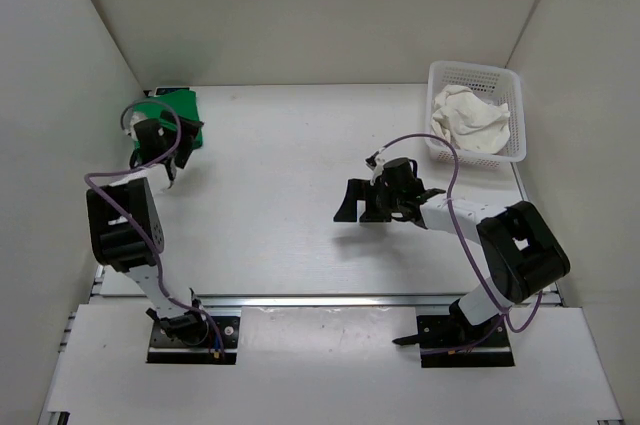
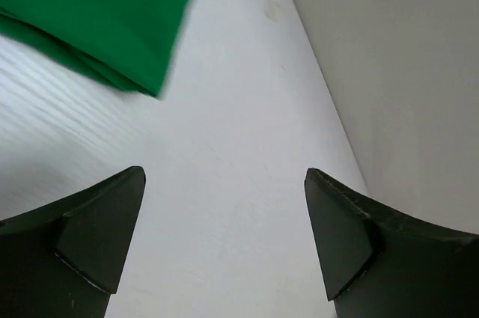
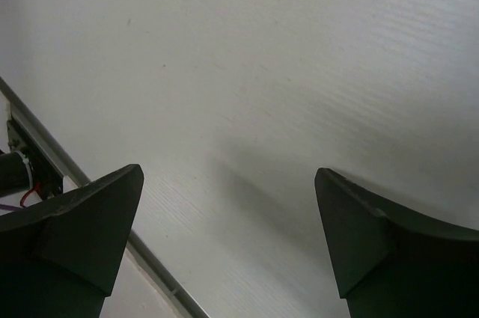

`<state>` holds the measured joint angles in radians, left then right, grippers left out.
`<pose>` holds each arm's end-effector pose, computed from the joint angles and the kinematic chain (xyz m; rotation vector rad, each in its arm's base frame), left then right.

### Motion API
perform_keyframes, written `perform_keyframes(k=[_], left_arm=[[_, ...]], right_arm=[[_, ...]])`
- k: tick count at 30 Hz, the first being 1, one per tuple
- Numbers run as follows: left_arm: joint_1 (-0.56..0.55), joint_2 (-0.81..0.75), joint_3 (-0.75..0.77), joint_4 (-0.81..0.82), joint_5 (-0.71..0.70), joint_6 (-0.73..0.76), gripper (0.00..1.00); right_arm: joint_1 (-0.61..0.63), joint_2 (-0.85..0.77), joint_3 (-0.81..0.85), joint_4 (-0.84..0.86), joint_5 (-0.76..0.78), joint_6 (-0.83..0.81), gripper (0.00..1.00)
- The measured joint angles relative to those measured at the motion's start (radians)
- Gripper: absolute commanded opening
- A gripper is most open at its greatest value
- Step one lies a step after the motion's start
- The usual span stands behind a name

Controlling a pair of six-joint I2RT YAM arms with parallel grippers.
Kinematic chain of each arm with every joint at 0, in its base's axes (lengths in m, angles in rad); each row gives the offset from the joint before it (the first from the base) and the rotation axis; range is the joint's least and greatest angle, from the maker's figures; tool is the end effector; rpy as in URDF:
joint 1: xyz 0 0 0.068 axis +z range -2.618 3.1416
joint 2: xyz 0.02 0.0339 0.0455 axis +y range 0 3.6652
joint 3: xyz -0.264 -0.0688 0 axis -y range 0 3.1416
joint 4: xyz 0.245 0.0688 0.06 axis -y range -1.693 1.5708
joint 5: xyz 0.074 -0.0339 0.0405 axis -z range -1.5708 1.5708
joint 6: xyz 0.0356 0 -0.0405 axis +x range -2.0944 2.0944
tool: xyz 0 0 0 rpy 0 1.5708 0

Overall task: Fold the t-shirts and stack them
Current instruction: Put the neatly folded tshirt into the corner of the board with the left arm

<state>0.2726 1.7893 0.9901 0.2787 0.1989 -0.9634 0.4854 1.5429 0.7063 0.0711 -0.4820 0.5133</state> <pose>0.3732 0.0970 0.1833 -1.1381 1.8143 -0.6202 0.2554 0.1534 0.1626 -0.2231 2.4628 1.0323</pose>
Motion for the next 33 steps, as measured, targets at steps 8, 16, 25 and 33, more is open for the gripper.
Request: perform_keyframes(k=[8,16,25,33], left_arm=[[-0.386,-0.147,-0.004,-0.044,-0.070,0.133,0.99],[-0.771,-0.146,0.069,-0.148,-0.060,0.285,0.99],[-0.878,-0.220,-0.114,-0.262,-0.029,0.297,0.99],[-1.022,-0.410,-0.203,-0.286,-0.040,0.373,0.99]], right_arm=[[-0.023,-0.002,0.111,-0.054,0.003,-0.045,0.99],[-0.234,-0.004,0.404,-0.223,0.150,-0.102,0.99],[-0.647,0.132,0.667,-0.241,0.252,-0.140,0.02],[-0.700,0.441,0.959,-0.410,0.274,-0.222,0.40]])
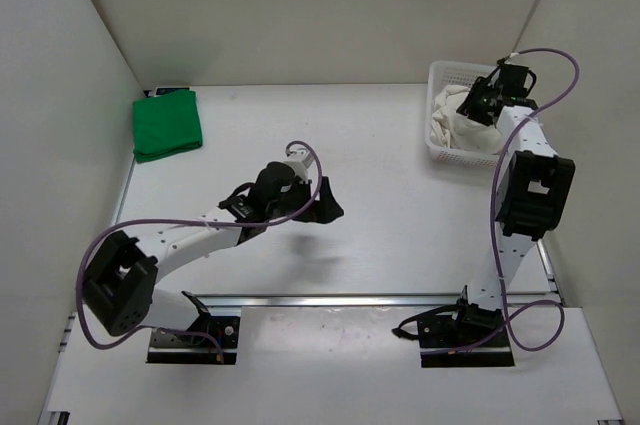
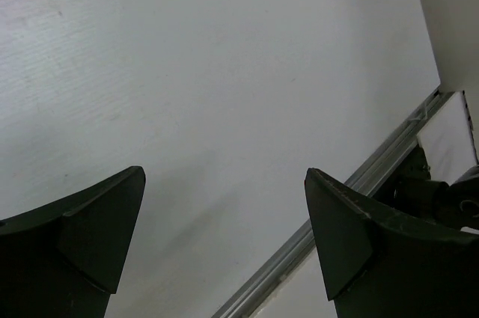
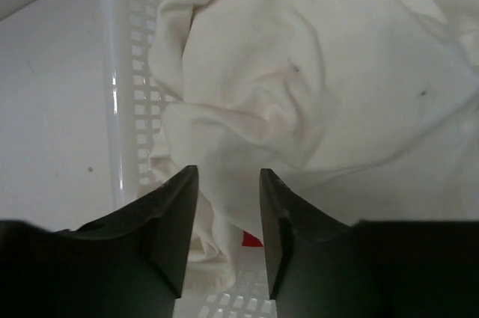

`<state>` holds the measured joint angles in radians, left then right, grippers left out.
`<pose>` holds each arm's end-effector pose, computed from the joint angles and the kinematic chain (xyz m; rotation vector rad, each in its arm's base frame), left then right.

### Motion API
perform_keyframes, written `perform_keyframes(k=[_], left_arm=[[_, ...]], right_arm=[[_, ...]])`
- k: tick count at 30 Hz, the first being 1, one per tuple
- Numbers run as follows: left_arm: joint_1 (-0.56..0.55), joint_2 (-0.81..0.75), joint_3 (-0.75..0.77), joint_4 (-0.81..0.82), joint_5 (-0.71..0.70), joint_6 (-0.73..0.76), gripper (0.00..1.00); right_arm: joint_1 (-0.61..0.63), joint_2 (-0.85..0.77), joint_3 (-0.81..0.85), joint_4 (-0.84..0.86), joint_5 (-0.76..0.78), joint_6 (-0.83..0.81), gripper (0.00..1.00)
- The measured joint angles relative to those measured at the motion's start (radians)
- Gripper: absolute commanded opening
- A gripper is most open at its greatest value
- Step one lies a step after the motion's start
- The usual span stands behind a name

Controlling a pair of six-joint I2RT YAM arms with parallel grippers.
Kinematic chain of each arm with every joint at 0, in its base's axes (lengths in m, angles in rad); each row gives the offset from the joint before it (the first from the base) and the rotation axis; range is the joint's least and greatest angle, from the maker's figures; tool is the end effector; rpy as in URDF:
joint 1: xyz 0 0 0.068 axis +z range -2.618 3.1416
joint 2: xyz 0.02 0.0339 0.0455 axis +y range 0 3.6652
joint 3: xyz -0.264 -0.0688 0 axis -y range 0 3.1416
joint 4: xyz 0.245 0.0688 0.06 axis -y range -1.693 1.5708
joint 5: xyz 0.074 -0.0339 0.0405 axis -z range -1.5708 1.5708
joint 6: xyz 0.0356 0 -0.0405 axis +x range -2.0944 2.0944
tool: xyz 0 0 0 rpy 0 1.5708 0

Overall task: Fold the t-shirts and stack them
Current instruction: Put the neatly folded tshirt into the corner of the board with the left arm, then grab crumpled tshirt from bin with the right arm

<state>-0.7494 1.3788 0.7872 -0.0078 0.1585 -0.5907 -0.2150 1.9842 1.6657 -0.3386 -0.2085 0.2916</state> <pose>0.2133 -0.2061 0.2242 0.2803 2.3007 -0.9033 0.4546 -0.0917 0.2690 0.4462 2.1799 0.2742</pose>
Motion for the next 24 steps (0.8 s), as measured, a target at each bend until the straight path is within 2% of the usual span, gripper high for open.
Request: perform_keyframes(k=[3,5,7,8,11,18,21,24], left_arm=[[0.048,-0.036,-0.006,0.012,0.012,0.018,0.99],[0.071,-0.038,-0.016,0.023,0.011,0.023,0.99],[0.068,-0.036,-0.023,0.022,0.015,0.028,0.99],[0.066,-0.034,-0.025,0.024,0.021,0.027,0.98],[0.067,-0.033,-0.041,0.047,0.048,0.023,0.99],[0.092,-0.019,-0.059,0.066,0.081,0.003,0.99],[0.119,-0.008,-0.060,0.079,0.100,-0.020,0.99],[0.142,0.002,-0.060,0.084,0.112,-0.042,0.99]], right_arm=[[0.029,0.057,0.048,-0.046,-0.002,-0.034,0.49],[0.041,0.086,0.081,-0.080,-0.001,-0.050,0.47],[0.056,0.133,0.155,-0.116,-0.001,-0.065,0.38],[0.060,0.154,0.188,-0.126,0.003,-0.071,0.25],[0.071,0.198,0.251,-0.154,0.025,-0.089,0.00],[0.076,0.145,0.188,-0.143,0.046,-0.080,0.00],[0.073,0.053,0.136,-0.138,0.040,-0.070,0.00],[0.076,-0.106,0.074,-0.115,0.031,-0.056,0.00]])
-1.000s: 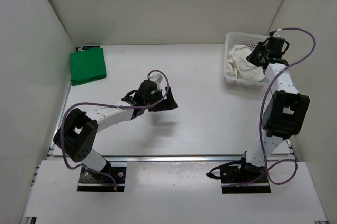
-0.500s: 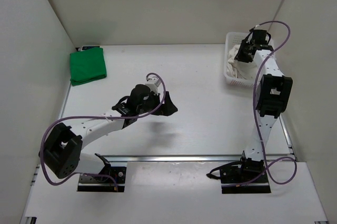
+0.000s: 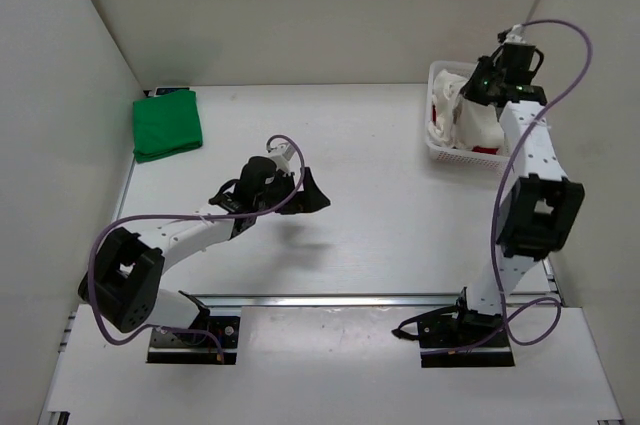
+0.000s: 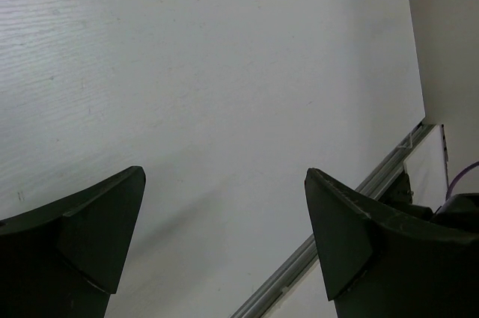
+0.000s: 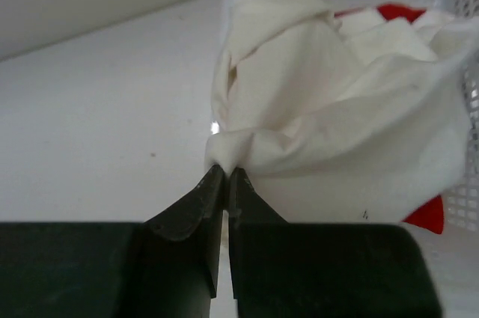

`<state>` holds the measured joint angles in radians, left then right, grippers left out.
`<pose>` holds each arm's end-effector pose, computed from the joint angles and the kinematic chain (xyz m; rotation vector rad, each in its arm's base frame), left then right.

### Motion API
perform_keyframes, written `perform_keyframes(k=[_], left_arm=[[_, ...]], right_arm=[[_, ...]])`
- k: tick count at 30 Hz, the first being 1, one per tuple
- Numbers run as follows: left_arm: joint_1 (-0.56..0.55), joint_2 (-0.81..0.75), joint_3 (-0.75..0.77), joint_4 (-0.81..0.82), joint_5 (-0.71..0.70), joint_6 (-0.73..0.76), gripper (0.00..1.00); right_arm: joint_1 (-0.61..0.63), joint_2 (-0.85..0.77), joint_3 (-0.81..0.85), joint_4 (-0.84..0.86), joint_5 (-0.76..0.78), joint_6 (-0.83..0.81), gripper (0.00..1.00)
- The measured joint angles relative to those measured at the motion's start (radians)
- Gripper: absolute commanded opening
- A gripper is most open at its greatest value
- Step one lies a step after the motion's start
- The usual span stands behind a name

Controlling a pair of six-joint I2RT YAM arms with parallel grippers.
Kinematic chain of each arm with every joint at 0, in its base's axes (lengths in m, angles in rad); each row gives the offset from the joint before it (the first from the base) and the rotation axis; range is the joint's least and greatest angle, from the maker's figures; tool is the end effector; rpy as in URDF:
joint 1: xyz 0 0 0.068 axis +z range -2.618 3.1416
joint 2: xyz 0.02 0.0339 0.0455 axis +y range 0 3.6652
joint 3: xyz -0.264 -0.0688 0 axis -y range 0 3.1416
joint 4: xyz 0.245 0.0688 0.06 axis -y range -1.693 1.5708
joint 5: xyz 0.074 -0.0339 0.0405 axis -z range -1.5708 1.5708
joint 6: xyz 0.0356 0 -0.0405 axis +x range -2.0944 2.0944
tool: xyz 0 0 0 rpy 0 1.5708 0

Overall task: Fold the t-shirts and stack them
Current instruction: Grab crumpled tshirt from bin with the right arm

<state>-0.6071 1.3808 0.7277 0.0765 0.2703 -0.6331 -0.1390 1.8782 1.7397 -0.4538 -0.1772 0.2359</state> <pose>0.2344 -0.1744 0.2125 0.1394 2.2960 -0.9771 0.4379 -0.0549 0.3299 0.3022 2.1417 0.2474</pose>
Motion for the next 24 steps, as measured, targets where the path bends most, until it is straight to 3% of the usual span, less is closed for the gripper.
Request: perform_keyframes(k=[4,7,12,15,18,21,24], left_arm=[[0.032,0.004,-0.001,-0.002,0.005,-0.032,0.99],[0.076,-0.012,-0.024,0.016,0.007,-0.069,0.99],[0.215,-0.093,-0.121,0.039,0.000,-0.143,0.99],[0.340,-0.166,-0.200,0.052,0.004,-0.189,0.99],[0.469,-0.245,-0.246,0.035,-0.017,-0.209,0.99],[0.518,-0.293,-0.234,0.003,-0.048,-0.203,0.98],[0.514,-0.296,-0.212,0.007,-0.050,-0.197,0.99]], right_arm=[[0.035,-0.250,-0.021,0.051,-0.032,0.016,0.00],[0.129,-0.392,0.022,0.093,-0.093,0.026,0.00],[0.360,-0.464,0.172,0.196,-0.255,0.041,0.01],[0.385,-0.486,0.170,0.296,-0.375,0.101,0.00],[0.309,-0.524,-0.009,0.468,-0.478,0.220,0.00],[0.217,-0.544,-0.328,0.675,-0.562,0.373,0.01],[0.162,-0.472,-0.598,0.747,-0.575,0.468,0.21]])
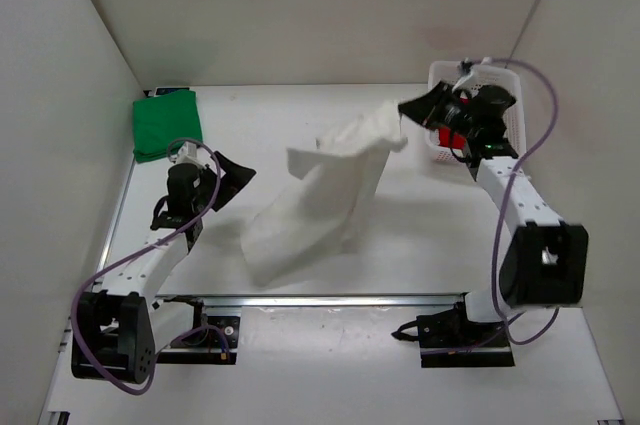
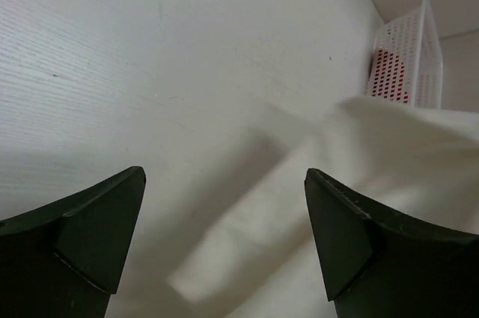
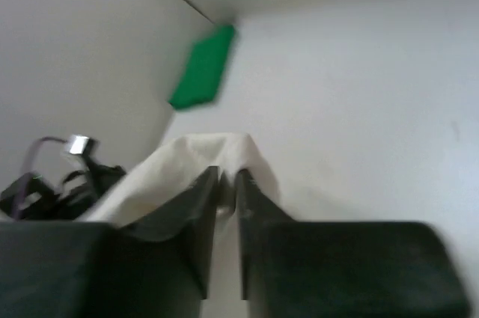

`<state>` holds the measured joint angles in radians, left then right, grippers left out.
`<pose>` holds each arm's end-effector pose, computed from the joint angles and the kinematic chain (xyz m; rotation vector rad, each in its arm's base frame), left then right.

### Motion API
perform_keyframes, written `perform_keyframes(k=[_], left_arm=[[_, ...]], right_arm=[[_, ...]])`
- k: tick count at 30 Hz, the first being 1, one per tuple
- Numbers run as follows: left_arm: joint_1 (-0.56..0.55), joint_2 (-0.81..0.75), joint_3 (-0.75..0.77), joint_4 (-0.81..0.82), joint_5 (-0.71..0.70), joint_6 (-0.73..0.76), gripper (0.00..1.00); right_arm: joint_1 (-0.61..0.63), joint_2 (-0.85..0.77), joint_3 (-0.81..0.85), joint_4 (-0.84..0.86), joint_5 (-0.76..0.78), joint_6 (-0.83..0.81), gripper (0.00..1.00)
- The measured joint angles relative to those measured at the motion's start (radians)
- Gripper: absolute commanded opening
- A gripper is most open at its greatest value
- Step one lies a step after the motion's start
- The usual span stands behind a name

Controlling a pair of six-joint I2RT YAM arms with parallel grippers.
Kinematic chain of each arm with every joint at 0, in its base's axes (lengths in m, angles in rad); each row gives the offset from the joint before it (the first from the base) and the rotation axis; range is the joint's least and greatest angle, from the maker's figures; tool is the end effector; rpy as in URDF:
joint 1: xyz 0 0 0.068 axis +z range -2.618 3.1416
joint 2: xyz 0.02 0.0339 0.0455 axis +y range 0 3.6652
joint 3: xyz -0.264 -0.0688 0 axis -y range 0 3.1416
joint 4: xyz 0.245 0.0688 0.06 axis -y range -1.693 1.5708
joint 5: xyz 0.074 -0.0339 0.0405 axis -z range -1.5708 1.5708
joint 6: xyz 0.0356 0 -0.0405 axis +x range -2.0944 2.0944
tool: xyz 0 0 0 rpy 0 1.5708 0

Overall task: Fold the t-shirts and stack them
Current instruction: Grab crumpled tshirt from bin with the right arm, then move the tshirt to the center of the board

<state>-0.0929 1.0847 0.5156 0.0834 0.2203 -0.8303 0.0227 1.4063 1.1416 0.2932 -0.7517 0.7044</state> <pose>0.2298 -0.0292 0.2147 -0.6369 2.0437 -0.7851 0.3283 0.0318 0.3706 -0.0748 1.6669 1.1359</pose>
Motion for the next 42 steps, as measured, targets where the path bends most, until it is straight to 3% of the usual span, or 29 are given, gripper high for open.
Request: perform_keyframes(k=[1,3,4,7,8,11,16,18,21,26,30,37,39,42], left_arm=[[-0.003,0.000,0.002,-0.001,0.000,0.002,0.84],[-0.013,0.004,0.002,-0.007,-0.011,0.008,0.56],[-0.021,0.007,0.005,-0.016,-0.025,0.015,0.48],[-0.073,0.004,0.013,-0.063,-0.094,0.057,0.42],[-0.097,0.002,0.017,-0.082,-0.119,0.071,0.44],[-0.187,-0.014,0.022,-0.139,-0.224,0.109,0.51],[-0.294,-0.029,0.017,-0.226,-0.282,0.160,0.62],[-0.290,-0.034,-0.016,-0.237,-0.285,0.169,0.63],[-0.300,-0.040,-0.101,-0.257,-0.286,0.168,0.60],[-0.396,0.008,-0.134,-0.270,-0.291,0.165,0.65],[-0.421,0.014,-0.138,-0.247,-0.292,0.160,0.65],[-0.435,0.051,-0.142,-0.197,-0.288,0.158,0.48],[-0.442,0.064,-0.142,-0.179,-0.279,0.157,0.48],[-0.446,0.071,-0.140,-0.168,-0.266,0.158,0.59]], right_arm=[[-0.008,0.056,-0.050,-0.027,0.013,0.006,0.31],[-0.021,0.154,-0.103,-0.114,0.053,0.002,0.42],[-0.023,0.179,-0.111,-0.168,0.081,-0.008,0.49],[0.014,0.150,-0.114,-0.292,0.240,-0.080,0.54],[0.040,0.116,-0.116,-0.312,0.294,-0.107,0.53],[0.127,-0.025,-0.183,-0.303,0.401,-0.170,0.18],[0.296,-0.137,-0.361,-0.298,0.459,-0.213,0.09],[0.411,-0.112,-0.409,-0.340,0.491,-0.230,0.13],[0.593,-0.096,-0.462,-0.406,0.528,-0.239,0.33],[0.752,-0.096,-0.502,-0.447,0.578,-0.224,0.45],[0.739,-0.097,-0.557,-0.420,0.610,-0.189,0.51],[0.607,-0.095,-0.617,-0.336,0.602,-0.153,0.47],[0.581,-0.092,-0.617,-0.314,0.579,-0.148,0.45],[0.555,-0.087,-0.617,-0.296,0.536,-0.137,0.43]])
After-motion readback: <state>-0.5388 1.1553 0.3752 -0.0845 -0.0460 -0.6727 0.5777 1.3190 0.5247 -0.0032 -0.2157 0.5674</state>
